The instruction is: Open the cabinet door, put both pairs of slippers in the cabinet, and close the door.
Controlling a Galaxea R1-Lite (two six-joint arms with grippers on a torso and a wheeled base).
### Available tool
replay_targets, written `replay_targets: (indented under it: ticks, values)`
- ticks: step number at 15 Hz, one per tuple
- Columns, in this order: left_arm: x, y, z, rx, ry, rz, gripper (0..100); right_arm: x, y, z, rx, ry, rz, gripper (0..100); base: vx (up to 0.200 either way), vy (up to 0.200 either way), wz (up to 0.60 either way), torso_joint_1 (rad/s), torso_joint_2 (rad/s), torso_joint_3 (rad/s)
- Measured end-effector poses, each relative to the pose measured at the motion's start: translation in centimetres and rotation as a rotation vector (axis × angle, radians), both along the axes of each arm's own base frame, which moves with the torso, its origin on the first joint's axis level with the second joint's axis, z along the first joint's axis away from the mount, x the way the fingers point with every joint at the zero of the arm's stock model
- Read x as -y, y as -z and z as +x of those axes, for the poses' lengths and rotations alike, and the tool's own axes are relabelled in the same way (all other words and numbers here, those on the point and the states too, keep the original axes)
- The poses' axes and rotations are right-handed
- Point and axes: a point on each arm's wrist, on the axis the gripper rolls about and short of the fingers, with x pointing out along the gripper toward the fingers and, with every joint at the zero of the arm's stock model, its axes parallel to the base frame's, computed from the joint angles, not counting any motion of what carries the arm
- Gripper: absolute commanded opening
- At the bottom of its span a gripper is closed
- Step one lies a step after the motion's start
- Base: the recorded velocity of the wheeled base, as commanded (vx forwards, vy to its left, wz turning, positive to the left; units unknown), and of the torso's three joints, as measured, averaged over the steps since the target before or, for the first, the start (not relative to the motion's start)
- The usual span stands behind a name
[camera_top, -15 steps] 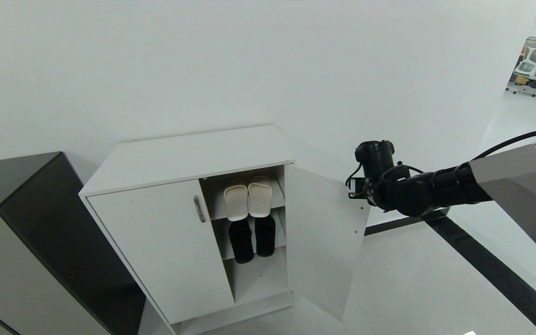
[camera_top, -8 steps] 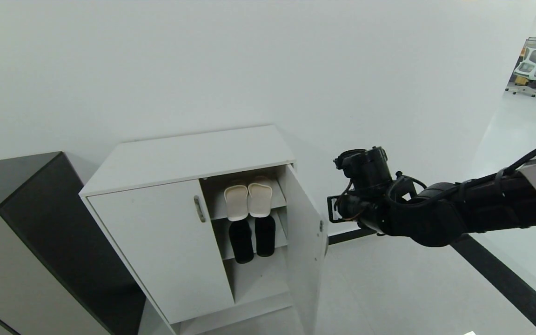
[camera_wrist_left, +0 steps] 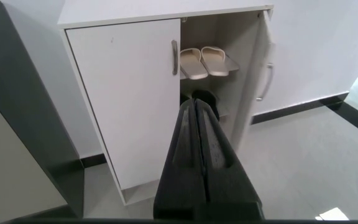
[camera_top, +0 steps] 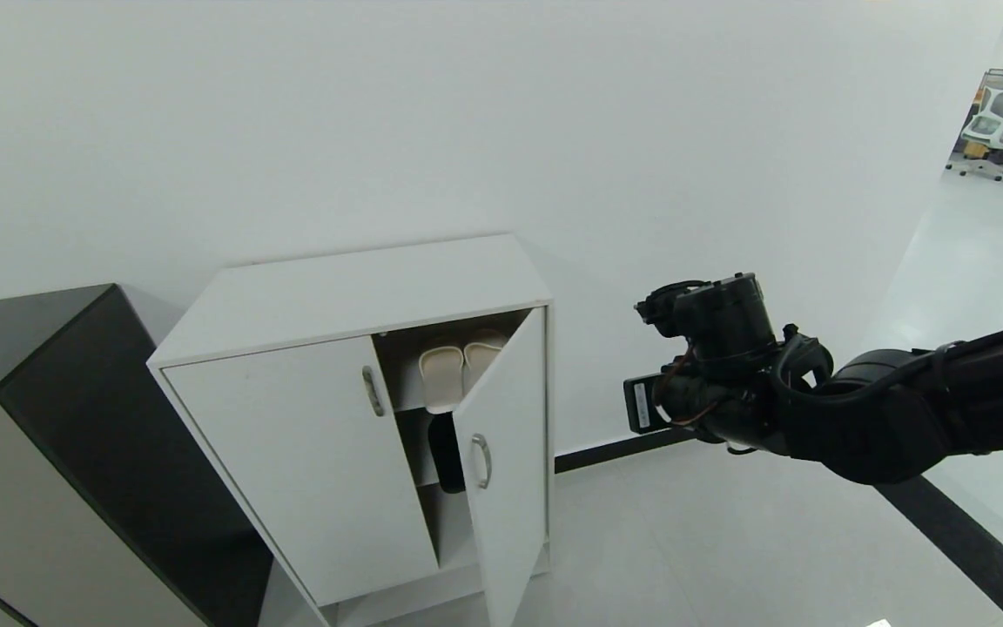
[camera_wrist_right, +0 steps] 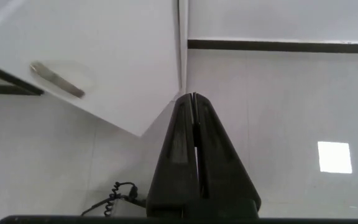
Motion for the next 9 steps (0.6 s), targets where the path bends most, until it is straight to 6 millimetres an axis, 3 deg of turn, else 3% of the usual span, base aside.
replay_targets:
  ticks: [8, 9]
  values:
    - [0.0, 0.0, 0.0, 0.0, 0.0, 0.0, 0, -0.2, 1.0, -0.8, -0.016, -0.019, -0.009, 0, 0.0, 0.0, 0.6, 0.003, 0.0, 0.004]
    - [0.0, 0.0, 0.0, 0.001, 0.0, 0.0, 0, -0.2, 1.1, -0.8, -0.01, -0.019, -0.005, 0, 0.0, 0.0, 0.0, 0.0, 0.0, 0.0]
